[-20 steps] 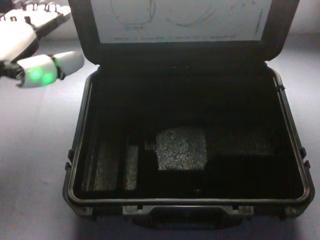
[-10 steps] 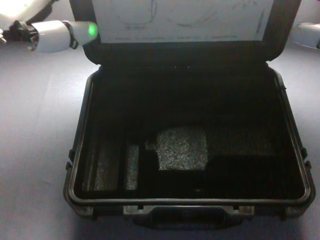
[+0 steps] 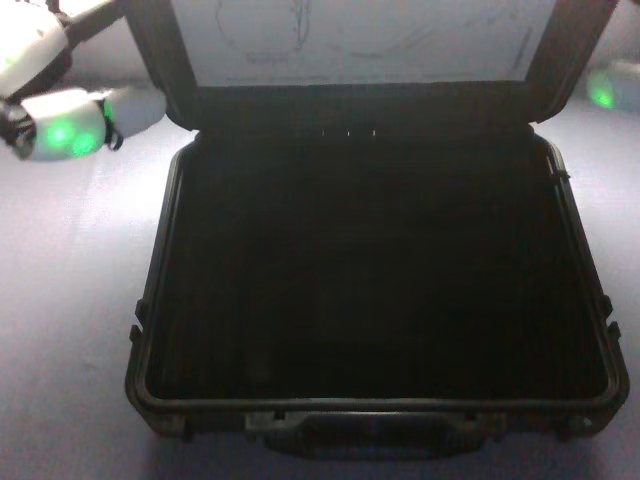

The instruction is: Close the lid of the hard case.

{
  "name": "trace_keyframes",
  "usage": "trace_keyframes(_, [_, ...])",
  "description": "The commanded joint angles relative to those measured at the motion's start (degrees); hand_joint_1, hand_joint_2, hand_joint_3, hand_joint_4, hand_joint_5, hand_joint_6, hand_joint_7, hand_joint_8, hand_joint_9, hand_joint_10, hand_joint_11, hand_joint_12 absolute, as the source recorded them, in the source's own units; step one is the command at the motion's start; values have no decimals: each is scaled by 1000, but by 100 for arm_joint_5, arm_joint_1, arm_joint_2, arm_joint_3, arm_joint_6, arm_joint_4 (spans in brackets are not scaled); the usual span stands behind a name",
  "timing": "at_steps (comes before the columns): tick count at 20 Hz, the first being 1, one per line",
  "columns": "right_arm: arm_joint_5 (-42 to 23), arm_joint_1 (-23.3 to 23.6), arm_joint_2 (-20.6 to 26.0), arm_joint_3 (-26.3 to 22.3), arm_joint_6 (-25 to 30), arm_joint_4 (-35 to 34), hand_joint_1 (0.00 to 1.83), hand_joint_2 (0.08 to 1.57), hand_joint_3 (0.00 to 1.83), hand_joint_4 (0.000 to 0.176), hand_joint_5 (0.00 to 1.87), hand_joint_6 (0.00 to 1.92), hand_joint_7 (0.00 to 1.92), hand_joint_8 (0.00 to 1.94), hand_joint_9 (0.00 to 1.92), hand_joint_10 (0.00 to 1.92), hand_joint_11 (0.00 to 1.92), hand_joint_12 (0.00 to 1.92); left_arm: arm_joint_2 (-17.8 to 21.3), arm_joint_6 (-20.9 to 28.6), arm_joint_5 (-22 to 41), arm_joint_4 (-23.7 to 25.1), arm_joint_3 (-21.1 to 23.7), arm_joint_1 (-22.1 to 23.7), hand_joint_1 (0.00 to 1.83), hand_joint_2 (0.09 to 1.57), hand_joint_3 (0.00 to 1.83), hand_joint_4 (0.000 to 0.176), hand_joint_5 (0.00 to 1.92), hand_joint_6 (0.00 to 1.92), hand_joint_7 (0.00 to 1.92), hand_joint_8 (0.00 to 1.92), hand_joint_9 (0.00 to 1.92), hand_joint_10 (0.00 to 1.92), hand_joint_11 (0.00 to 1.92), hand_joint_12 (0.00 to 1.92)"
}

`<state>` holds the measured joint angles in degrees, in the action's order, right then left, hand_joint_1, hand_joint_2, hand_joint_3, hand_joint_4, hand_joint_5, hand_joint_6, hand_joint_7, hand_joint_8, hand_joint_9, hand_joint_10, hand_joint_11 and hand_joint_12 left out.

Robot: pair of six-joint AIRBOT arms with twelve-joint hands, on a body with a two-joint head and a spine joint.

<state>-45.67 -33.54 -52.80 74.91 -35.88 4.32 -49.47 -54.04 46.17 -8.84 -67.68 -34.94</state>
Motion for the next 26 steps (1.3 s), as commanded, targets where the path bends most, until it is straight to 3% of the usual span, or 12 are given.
trace_keyframes(1, [-988,10,12,-73,43,36,253,1282,6,0,51,6,72,1,42,0,17,110,68,56,891,91,32,-4,20,1280,4,0,115,2,94,5,48,7,11,93])
trace_keyframes(4, [-1388,-422,130,-292,43,-157,225,1297,8,0,79,11,71,1,56,4,36,131,251,107,1153,91,231,-274,22,1279,2,0,108,1,89,1,43,3,1,62])
trace_keyframes(6, [-1551,-641,174,-379,43,-268,214,1274,0,18,74,5,65,0,55,3,30,134,341,111,1267,91,347,-400,3,1287,5,0,109,2,95,3,54,6,16,62])
trace_keyframes(7, [-1597,-728,184,-415,43,-302,237,1234,0,2,78,4,81,5,74,7,41,144,376,111,1333,95,407,-468,0,1284,2,0,111,2,102,5,71,12,36,72])
trace_keyframes(16, [-1897,-1254,174,-530,45,-685,239,1242,6,0,95,2,87,0,72,0,23,142,499,257,1559,95,586,-882,23,1273,1,0,109,1,116,3,106,11,82,106])
trace_keyframes(21, [-2148,-1663,300,-710,50,-841,232,1229,0,0,107,5,107,6,102,9,57,159,588,313,1773,-97,727,-1345,65,1277,1,0,120,3,124,2,110,4,74,116])
trace_keyframes(22, [-2165,-1739,325,-739,64,-854,261,1213,0,6,121,7,112,5,96,5,46,159,617,382,1876,-179,765,-1550,73,1252,0,0,160,0,163,1,168,1,35,430])
trace_keyframes(24, [-2210,-1841,374,-790,80,-870,215,1214,0,10,102,2,90,2,80,1,26,158,694,413,2110,-327,872,-1840,130,1281,6,0,152,1,153,1,157,2,0,472])
trace_keyframes(26, [-2283,-1968,421,-851,81,-908,230,1231,3,0,108,4,98,4,87,4,29,167,805,413,2397,-488,1003,-2174,216,1308,5,0,128,1,131,1,112,2,0,269])
